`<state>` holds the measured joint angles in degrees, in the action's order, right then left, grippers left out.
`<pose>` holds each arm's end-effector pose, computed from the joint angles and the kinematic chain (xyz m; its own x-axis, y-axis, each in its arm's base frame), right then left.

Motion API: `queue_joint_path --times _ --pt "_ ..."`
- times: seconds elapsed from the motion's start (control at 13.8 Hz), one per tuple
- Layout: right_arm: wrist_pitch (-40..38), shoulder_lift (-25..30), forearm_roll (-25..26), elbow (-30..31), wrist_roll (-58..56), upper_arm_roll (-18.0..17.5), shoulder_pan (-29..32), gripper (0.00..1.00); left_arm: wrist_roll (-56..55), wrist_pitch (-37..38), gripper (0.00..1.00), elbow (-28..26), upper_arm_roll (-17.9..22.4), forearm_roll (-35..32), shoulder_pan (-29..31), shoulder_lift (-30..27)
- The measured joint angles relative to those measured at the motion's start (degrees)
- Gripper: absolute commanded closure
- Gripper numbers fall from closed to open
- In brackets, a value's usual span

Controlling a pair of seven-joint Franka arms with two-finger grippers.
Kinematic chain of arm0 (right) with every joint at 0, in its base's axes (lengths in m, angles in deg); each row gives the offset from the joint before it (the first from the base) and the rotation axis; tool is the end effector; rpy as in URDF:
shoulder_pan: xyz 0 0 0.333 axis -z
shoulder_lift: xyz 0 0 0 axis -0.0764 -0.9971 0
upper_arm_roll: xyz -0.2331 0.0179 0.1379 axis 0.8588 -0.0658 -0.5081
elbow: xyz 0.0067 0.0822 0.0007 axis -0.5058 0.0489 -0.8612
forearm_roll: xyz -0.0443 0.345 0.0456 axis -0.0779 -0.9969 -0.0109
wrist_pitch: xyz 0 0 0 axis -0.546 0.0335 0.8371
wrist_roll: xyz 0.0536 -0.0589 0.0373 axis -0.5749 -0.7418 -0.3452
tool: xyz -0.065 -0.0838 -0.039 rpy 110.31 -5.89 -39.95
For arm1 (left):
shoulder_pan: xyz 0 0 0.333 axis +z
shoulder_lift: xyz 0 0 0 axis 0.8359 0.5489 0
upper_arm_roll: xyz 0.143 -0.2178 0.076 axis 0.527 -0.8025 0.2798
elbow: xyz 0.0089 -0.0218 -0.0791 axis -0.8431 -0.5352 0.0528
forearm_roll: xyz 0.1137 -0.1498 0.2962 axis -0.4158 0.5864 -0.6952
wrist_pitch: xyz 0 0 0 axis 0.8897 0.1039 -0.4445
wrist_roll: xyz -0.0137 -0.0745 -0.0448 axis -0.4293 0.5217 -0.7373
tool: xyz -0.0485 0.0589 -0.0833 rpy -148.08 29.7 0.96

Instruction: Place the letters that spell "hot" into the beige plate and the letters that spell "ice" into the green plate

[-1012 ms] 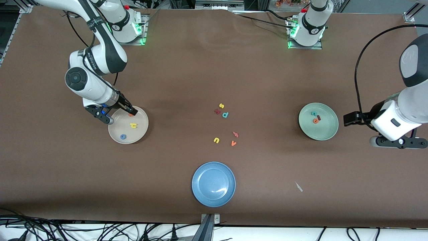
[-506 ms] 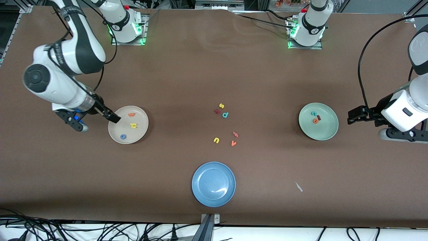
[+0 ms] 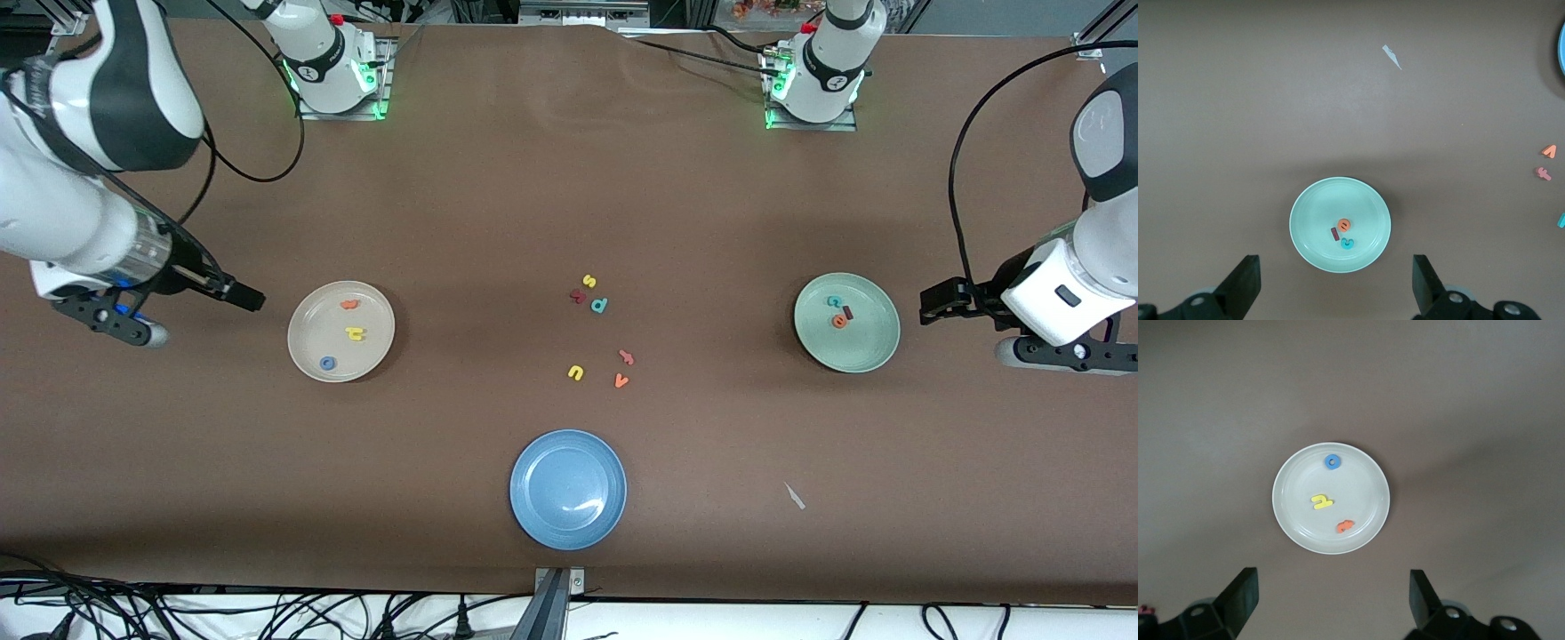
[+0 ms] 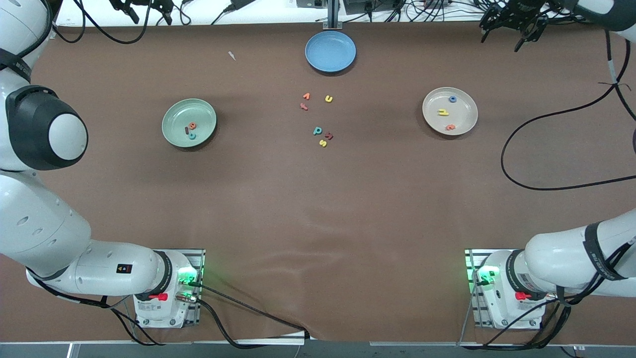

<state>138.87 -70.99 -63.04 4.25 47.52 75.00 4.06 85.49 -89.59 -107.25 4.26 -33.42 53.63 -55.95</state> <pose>0.5613 0.0490 0.4541 0.9305 -0.3565 -0.0843 -0.3579 -0.9338 -0.0006 0.5915 -0.0229 0.4877 0.9967 -0.0606 -0.0544 -0.0604 -0.9982 0.0054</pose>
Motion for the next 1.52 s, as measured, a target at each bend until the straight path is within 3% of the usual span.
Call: queue_joint_path --times 0.14,0.36,0.72,1.52 --pt "-0.6 2.2 -1.3 -0.5 -5.7 3.6 -1.4 0.00 0.0 1.2 0.00 -0.2 0.2 0.0 0.3 0.0" --pt "-2.7 5.1 -1.6 -0.5 -11.0 6.3 -2.1 0.00 0.0 2.4 0.00 -0.2 0.3 0.0 0.5 0.0" --pt "-3.1 5.1 -1.6 -0.3 -15.4 12.6 -5.1 0.00 0.0 2.4 0.00 -0.2 0.3 0.0 0.6 -0.1" --pt "-3.8 4.9 -1.6 -0.3 -15.8 13.1 -5.9 0.00 0.0 2.7 0.00 -0.3 0.3 0.0 0.8 -0.1"
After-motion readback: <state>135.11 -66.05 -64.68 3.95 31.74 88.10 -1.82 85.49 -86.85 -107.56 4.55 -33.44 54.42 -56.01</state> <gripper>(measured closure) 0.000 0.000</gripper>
